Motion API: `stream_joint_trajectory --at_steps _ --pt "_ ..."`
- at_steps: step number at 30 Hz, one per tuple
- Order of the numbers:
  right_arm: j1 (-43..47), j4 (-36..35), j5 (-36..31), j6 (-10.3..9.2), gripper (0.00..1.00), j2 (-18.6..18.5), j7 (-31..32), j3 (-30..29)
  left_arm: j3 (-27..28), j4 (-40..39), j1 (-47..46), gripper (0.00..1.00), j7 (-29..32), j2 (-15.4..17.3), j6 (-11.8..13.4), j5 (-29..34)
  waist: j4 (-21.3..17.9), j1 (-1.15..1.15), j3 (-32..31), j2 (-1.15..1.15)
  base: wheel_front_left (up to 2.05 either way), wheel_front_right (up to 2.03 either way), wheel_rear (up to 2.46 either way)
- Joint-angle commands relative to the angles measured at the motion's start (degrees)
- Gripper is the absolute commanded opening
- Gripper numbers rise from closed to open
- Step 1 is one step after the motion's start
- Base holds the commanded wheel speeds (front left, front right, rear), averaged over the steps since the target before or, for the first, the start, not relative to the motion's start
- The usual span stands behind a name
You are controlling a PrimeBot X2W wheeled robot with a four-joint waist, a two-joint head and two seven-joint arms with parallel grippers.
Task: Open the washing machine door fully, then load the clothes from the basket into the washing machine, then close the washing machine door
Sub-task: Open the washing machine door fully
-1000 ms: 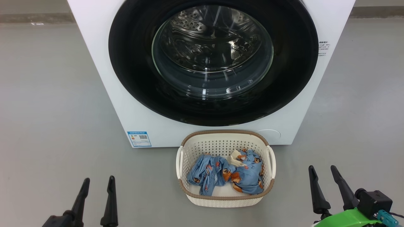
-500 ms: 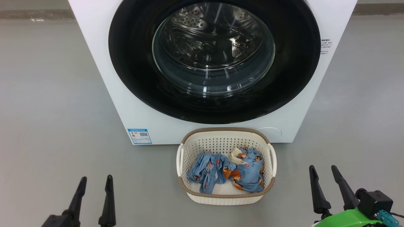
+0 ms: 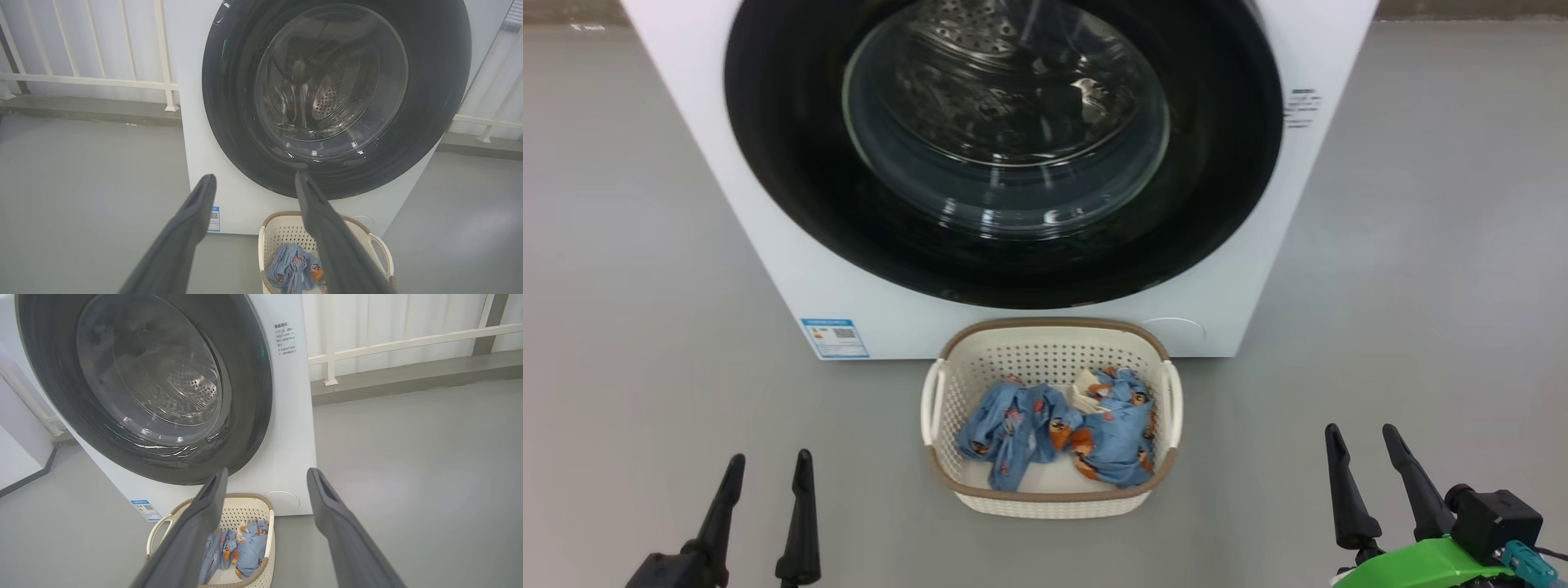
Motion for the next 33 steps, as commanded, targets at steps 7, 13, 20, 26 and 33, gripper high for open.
stream_joint_trajectory --at_steps 7,13,20,26,33 --pt "-2.3 -1.3 -0.5 0.33 1.00 -0.6 -0.7 0.5 1.7 -1.6 -3.1 1.00 -0.6 0.3 0.0 0.2 0.1 0.00 0.3 0.00 1.17 1.29 -2.46" --pt "-1.9 -1.1 -0.6 0.33 1.00 -0.6 -0.7 0.3 1.1 -1.7 -2.6 1.00 -0.6 0.1 0.0 -2.9 0.1 0.00 -0.5 0.00 1.13 1.13 -2.25" --pt "-0.9 -0.9 -0.4 0.33 1.00 -0.6 -0.7 0.7 0.3 -1.6 -1.5 1.00 -0.6 0.5 0.0 -3.7 0.3 0.00 -2.0 0.00 0.65 0.65 -1.29" --pt "-0.8 -1.0 0.4 0.33 1.00 -0.6 -0.7 0.7 0.0 -1.6 -1.0 1.00 -0.6 0.5 0.0 -3.8 0.6 0.00 -2.6 0.00 0.15 0.15 -0.29" --pt "-3.2 -0.5 2.4 0.33 0.25 -0.6 -0.7 2.4 -0.1 -1.7 -0.7 1.00 -0.6 0.5 0.0 -4.0 0.7 0.00 -2.8 0.00 0.00 0.00 0.00"
